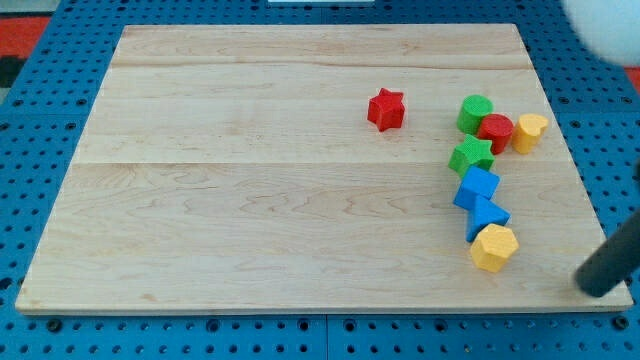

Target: Move your arm towards green circle

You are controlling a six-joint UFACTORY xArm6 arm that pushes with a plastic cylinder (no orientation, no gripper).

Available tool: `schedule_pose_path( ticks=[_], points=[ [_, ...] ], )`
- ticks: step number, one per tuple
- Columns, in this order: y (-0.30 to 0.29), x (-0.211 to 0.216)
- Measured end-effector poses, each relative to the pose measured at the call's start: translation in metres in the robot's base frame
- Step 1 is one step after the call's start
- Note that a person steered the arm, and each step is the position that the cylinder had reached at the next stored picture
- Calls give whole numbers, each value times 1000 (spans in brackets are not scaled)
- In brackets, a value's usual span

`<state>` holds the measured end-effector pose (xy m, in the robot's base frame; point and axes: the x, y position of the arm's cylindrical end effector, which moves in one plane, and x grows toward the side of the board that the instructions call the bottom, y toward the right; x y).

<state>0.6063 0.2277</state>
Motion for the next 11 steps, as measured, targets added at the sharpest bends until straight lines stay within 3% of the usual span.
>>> schedule_pose_path(
  ticks=[2,4,5,6,7,8,11],
  points=[
    [-279,-8],
    [-314,-197],
    [-292,-268],
    [-207,-322],
    [-102,-340],
    [-21,-317],
    [-3,-258]
  ],
)
